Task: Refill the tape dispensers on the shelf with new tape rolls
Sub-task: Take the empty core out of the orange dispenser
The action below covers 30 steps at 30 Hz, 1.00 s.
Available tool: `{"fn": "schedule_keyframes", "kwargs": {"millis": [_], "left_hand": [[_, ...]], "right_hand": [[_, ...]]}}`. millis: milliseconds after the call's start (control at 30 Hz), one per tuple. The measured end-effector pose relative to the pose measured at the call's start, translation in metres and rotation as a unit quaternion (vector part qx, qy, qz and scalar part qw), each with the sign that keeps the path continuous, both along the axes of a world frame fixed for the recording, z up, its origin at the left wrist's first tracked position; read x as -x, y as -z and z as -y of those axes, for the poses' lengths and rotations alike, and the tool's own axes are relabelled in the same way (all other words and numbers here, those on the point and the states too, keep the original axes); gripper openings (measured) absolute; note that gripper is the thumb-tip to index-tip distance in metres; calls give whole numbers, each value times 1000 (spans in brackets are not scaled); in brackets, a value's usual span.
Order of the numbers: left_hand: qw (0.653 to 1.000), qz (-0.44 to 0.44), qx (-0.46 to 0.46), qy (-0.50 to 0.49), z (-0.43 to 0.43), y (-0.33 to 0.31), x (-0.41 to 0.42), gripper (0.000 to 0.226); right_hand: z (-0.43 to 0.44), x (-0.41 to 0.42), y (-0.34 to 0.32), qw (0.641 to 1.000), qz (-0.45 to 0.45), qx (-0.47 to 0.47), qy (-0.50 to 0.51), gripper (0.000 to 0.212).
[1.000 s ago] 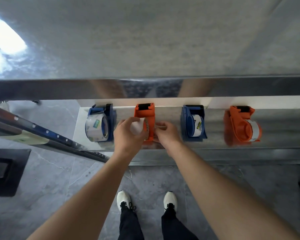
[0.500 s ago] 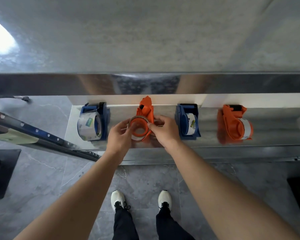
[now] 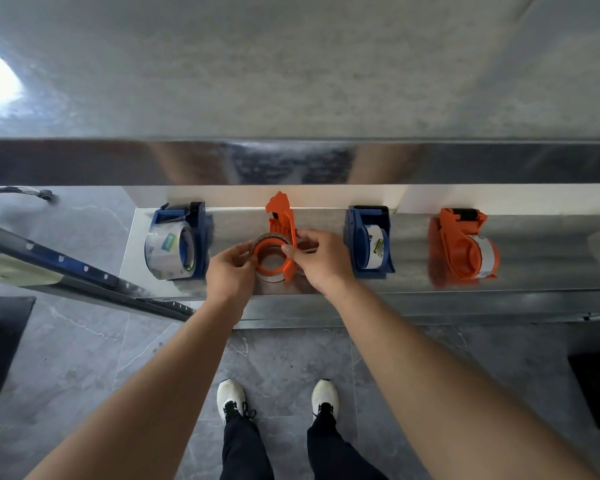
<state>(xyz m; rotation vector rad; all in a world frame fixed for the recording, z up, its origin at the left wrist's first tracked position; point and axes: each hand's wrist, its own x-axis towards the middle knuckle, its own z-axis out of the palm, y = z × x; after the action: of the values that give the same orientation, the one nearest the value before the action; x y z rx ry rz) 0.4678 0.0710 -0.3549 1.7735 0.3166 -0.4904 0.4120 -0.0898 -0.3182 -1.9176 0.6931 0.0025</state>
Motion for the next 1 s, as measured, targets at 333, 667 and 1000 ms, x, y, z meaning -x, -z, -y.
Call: {"fn": "schedule_keyframes", "kwargs": {"millis": [333,667,1000], "left_hand": [[999,-1,-34,1,-1,-2,3,31],[999,-1,-52,12,2,-12,6,30],[998,1,-59,-3,5,-28,9,46]], "right_hand": [[19,-4,-8,987,-16,139,-74,26],[23,-3,-10,984,-33,146,-92,29],[-10,-12,-43,933,44,301,-194,42]]}}
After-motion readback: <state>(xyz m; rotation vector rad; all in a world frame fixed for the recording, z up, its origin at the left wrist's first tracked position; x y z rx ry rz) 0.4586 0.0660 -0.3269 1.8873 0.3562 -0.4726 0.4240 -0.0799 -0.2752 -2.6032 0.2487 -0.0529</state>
